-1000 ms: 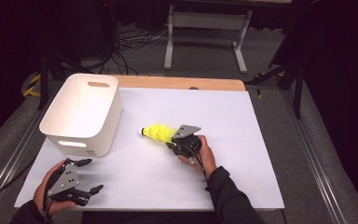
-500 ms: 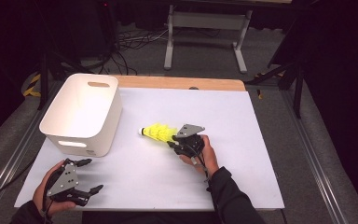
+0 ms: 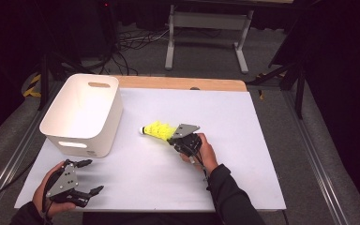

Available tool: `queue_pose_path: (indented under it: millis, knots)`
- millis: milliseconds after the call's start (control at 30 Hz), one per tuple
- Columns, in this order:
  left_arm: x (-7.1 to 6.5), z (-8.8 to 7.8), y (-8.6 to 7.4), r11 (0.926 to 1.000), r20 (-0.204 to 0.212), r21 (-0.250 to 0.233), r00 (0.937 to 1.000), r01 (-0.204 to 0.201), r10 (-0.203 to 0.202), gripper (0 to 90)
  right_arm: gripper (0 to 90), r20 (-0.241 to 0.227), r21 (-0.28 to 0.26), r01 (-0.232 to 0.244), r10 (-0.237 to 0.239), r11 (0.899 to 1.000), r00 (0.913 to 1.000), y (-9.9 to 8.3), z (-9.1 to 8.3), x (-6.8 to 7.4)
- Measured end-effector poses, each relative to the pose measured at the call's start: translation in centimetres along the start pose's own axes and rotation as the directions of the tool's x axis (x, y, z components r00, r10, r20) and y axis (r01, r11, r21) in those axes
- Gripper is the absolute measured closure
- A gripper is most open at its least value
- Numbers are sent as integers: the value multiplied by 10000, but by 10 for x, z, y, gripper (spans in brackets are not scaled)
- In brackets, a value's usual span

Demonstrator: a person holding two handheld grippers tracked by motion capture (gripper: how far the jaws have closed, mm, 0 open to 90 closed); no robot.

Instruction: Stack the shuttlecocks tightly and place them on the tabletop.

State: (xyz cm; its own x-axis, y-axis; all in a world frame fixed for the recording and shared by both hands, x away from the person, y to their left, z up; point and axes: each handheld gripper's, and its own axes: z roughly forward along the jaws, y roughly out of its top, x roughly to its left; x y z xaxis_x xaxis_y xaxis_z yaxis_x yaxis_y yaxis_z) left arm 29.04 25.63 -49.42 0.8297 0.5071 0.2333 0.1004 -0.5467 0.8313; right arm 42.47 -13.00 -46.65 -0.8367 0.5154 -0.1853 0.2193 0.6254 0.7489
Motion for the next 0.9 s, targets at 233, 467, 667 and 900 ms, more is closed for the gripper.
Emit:
queue_pose_path:
  millis: [233, 467, 667, 900]
  knots:
    - [0, 0, 0, 10000, 4, -7, 10000, 8, -8, 84, 828, -41, -57, 7, -7, 10000, 10000, 0, 0, 0]
    - [0, -1, 1, 10000, 10, -67, 10000, -40, 40, 84, 677, -126, 2, 50, -50, 10000, 9999, 0, -2, 2]
    - [0, -1, 1, 10000, -22, -79, 10000, -55, 55, 84, 584, 14, -292, 39, -39, 9996, 10000, 2, -13, 5]
    - [-1, -2, 2, 9999, -67, -118, 10000, -25, 24, 89, 503, 338, -878, 194, -165, 9959, 9993, 2, -33, 8]
